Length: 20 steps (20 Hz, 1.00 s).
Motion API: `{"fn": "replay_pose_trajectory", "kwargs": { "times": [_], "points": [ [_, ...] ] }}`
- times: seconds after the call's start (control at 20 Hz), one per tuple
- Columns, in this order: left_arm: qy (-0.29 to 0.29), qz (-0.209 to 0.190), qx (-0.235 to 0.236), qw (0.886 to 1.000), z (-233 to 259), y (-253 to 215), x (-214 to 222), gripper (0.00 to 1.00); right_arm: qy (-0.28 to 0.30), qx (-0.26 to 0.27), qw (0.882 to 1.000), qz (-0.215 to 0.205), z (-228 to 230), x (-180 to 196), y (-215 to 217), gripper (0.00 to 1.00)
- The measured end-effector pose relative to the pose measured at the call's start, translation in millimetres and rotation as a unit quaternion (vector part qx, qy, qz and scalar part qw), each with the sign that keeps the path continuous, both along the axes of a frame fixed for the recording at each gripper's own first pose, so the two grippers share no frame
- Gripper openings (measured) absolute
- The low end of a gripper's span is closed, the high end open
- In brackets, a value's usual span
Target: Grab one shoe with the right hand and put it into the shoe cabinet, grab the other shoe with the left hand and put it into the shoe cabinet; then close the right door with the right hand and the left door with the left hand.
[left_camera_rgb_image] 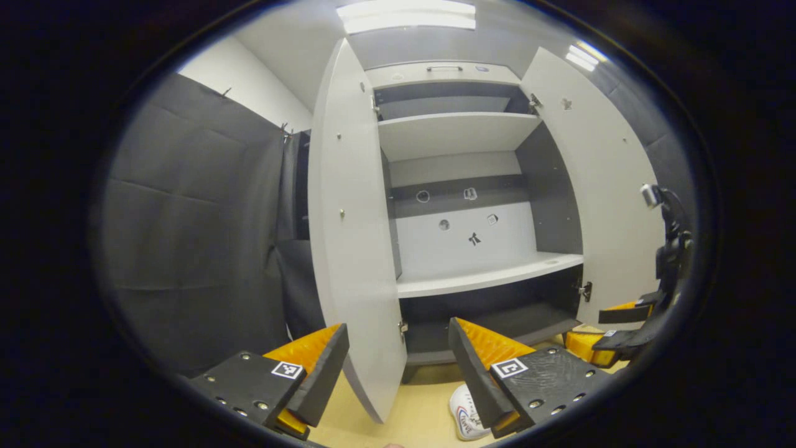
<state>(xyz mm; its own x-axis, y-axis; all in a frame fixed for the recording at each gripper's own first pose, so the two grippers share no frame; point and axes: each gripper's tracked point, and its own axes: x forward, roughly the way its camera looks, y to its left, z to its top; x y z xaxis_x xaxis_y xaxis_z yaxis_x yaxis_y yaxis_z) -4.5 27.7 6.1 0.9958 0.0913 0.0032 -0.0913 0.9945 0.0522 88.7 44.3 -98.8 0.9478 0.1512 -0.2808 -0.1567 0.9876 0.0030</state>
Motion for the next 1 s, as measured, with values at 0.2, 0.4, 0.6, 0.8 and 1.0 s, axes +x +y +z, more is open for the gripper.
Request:
{"fn": "replay_pose_trajectory", "kwargs": {
  "times": [0.2, 0.4, 0.6, 0.8, 1.0],
  "points": [
    [0.007, 0.023, 0.003, 1.0, -3, 17, -6, 0.93, 0.057, -0.012, 0.998, 0.022, -45, 9, 12, 0.98],
    [0.012, 0.045, 0.006, 0.999, -5, 31, -12, 0.93, 0.112, -0.023, 0.993, 0.036, -90, 12, 18, 0.98],
    [0.017, 0.06, 0.01, 0.998, -7, 41, -17, 0.93, 0.16, -0.03, 0.986, 0.045, -127, 12, 22, 0.98],
    [0.023, 0.07, 0.011, 0.997, -10, 48, -21, 0.93, 0.198, -0.033, 0.978, 0.048, -153, 13, 26, 0.94],
    [0.026, 0.077, 0.018, 0.997, -11, 53, -23, 0.93, 0.24, -0.035, 0.969, 0.056, -178, 13, 34, 0.82]
  ]
}}
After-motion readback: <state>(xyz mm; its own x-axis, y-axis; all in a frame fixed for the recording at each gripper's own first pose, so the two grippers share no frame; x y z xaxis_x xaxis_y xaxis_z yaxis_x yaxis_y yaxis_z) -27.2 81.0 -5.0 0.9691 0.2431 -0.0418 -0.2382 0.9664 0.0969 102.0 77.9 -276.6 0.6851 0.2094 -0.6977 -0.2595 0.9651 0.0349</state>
